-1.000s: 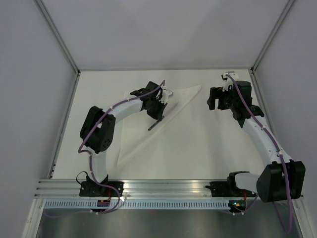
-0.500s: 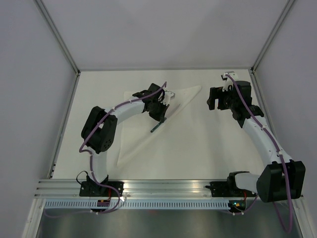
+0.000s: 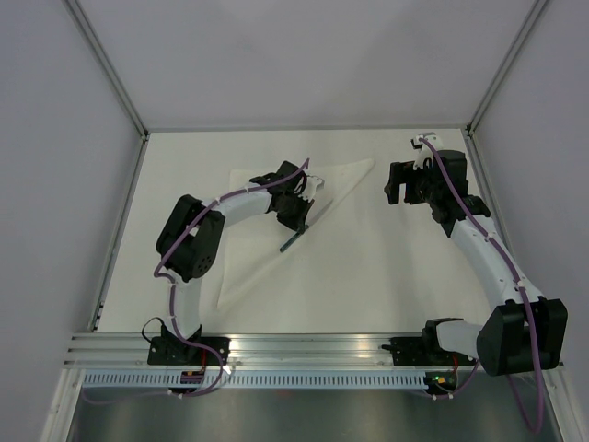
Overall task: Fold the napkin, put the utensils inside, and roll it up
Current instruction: Place the utensil onto the napkin
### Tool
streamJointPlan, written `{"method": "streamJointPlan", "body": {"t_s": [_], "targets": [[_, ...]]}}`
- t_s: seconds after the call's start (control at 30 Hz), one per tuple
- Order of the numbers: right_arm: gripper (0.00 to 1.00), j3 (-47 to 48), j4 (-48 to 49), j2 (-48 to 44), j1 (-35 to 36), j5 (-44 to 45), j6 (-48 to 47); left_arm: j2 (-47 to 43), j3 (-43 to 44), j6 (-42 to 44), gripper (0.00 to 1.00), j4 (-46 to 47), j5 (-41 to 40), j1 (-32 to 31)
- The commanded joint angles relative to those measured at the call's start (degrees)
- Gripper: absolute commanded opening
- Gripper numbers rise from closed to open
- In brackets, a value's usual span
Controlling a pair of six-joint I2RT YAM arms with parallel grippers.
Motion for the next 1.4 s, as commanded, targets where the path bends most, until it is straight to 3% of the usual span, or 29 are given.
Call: {"method": "streamJointPlan", "body": {"t_s": [0.0, 1.37], "targets": [[0.91, 2.4, -0.5, -0.2, 0.3, 0.9, 0.2, 0.6, -0.2, -2.4, 0.02, 1.9, 0.6, -0.7], [0.91, 2.4, -0.5, -0.5, 0.3, 1.1, 0.1, -0.8, 0.4, -1.5, 0.05, 1.4, -1.6, -0.5]]}}
